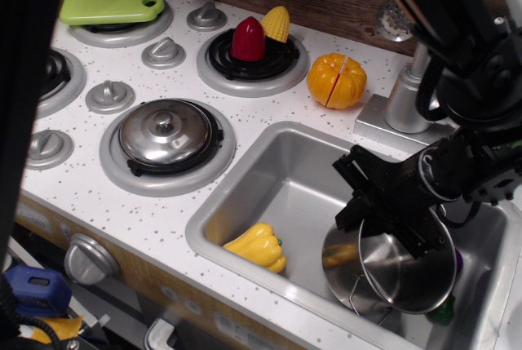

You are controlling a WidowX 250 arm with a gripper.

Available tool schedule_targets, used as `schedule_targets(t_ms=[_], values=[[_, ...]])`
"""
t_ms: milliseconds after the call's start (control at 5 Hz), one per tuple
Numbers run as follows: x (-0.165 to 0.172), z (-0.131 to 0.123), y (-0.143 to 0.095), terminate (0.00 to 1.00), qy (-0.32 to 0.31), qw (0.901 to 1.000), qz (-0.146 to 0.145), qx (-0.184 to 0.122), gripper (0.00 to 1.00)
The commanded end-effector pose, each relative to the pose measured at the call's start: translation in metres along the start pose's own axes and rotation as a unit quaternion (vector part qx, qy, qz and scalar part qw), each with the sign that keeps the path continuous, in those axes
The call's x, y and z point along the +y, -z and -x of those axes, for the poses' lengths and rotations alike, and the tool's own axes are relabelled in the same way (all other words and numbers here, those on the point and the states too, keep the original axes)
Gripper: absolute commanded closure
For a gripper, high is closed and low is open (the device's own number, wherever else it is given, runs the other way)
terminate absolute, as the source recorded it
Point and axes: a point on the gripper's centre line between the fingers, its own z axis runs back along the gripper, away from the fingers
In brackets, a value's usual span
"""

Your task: Flip pot upright in sink

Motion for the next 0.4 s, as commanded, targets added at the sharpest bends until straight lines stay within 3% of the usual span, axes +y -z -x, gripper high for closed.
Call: schedule_targets(t_ms=[0, 200], values=[[0.0094, -0.0057, -0.0071, 0.00, -0.003, 0.9979, 0.055, -0.035, 1.00], [0.0094, -0.0057, -0.0071, 0.00, -0.003, 0.9979, 0.055, -0.035, 0.00]])
